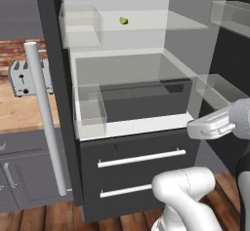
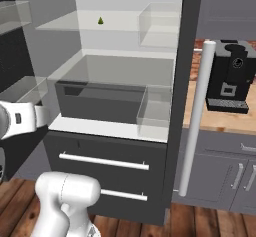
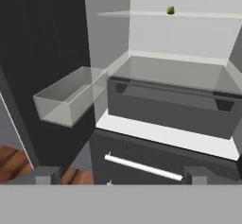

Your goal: There is a bowl on the dining counter. Grab a lemon wedge from the fridge and place it in the bowl. Then get the liquor bottle and glass cup from the cabinet and place them next to the bowl.

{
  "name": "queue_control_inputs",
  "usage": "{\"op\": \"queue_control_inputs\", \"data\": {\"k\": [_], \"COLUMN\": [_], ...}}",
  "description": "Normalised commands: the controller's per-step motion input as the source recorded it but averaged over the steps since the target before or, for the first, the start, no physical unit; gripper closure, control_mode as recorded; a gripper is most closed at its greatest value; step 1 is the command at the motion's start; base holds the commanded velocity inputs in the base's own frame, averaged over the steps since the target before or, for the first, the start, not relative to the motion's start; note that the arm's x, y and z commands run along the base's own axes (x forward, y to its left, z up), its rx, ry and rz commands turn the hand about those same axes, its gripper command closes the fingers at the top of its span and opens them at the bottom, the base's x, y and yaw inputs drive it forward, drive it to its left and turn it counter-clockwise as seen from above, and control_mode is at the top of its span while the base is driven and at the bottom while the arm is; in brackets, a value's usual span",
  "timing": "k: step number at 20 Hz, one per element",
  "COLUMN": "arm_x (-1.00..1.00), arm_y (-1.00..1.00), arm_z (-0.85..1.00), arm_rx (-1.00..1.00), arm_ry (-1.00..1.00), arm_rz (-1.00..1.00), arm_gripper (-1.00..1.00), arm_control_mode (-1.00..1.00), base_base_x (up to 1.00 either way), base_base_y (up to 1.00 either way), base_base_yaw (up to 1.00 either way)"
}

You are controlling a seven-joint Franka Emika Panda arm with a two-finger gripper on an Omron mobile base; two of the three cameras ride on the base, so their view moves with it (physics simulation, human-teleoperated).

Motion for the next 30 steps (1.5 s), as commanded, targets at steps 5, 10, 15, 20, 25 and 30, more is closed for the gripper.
{"op": "queue_control_inputs", "data": {"k": [5,10,15,20,25,30], "arm_x": [0.15,0.0,0.0,0.0,0.0,0.0], "arm_y": [-0.01,0.0,0.0,0.0,0.0,0.0], "arm_z": [0.0,0.0,0.0,0.0,0.0,0.0], "arm_rx": [0.0,0.0,0.0,0.0,0.0,0.0], "arm_ry": [0.04,0.0,0.0,0.0,0.0,0.0], "arm_rz": [0.0,0.0,0.0,0.0,0.0,0.0], "arm_gripper": [-1.0,-1.0,-1.0,-1.0,-1.0,-1.0], "arm_control_mode": [1.0,1.0,1.0,1.0,1.0,1.0], "base_base_x": [0.26,0.66,0.51,0.55,0.73,0.77], "base_base_y": [0.0,0.0,0.0,0.0,0.03,0.02], "base_base_yaw": [0.0,-0.02,-0.12,-0.1,-0.03,0.0]}}
